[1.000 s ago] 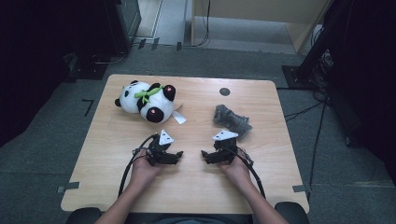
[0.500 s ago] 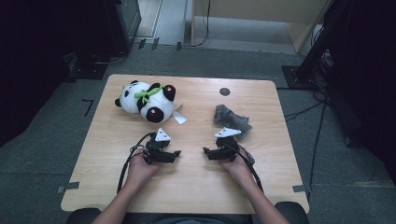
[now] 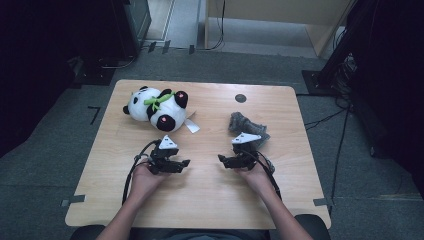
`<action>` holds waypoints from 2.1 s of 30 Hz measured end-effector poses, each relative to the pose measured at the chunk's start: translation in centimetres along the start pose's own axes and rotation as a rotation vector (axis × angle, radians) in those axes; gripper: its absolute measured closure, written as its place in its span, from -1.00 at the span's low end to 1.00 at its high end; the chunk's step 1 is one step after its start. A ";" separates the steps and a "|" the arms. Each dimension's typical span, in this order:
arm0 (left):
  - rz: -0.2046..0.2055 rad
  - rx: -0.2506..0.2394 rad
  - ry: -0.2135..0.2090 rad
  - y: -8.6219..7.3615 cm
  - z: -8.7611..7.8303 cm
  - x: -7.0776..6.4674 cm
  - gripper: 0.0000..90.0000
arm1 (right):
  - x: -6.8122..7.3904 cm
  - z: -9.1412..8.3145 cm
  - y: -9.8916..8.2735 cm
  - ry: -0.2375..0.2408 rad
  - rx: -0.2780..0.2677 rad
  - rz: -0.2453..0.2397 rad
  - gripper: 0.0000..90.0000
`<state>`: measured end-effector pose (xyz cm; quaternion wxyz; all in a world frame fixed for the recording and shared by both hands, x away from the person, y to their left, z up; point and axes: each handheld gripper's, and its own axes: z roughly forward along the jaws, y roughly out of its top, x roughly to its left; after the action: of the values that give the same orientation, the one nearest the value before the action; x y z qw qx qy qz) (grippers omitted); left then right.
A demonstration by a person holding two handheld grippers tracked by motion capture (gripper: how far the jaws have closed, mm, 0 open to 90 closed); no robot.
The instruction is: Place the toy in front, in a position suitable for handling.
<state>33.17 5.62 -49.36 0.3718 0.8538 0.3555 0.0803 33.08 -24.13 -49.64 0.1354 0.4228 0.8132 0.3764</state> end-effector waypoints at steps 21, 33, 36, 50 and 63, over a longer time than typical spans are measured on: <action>-0.006 -0.006 -0.026 0.1 -2.8 2.6 -0.25 | -1.0 -1.2 0.3 0.007 -0.046 0.000 -0.43; -0.020 -0.028 -0.004 0.8 -4.8 4.5 -0.19 | -0.7 -1.3 0.4 0.017 -0.032 -0.020 -0.41; -0.022 -0.042 0.004 1.1 -5.3 4.9 -0.15 | -0.8 -1.3 0.4 0.014 -0.027 -0.025 -0.39; -0.029 -0.041 0.046 2.3 -6.8 6.5 -0.11 | -1.0 -1.4 0.3 0.025 -0.028 -0.017 -0.32; -0.029 -0.057 0.065 4.1 -7.5 8.2 -0.07 | -1.5 -1.7 0.3 0.024 -0.037 -0.007 -0.30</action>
<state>38.42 13.55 -42.24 0.3852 0.8346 0.3774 0.1126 33.23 -26.05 -48.43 0.1347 0.4128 0.8091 0.3959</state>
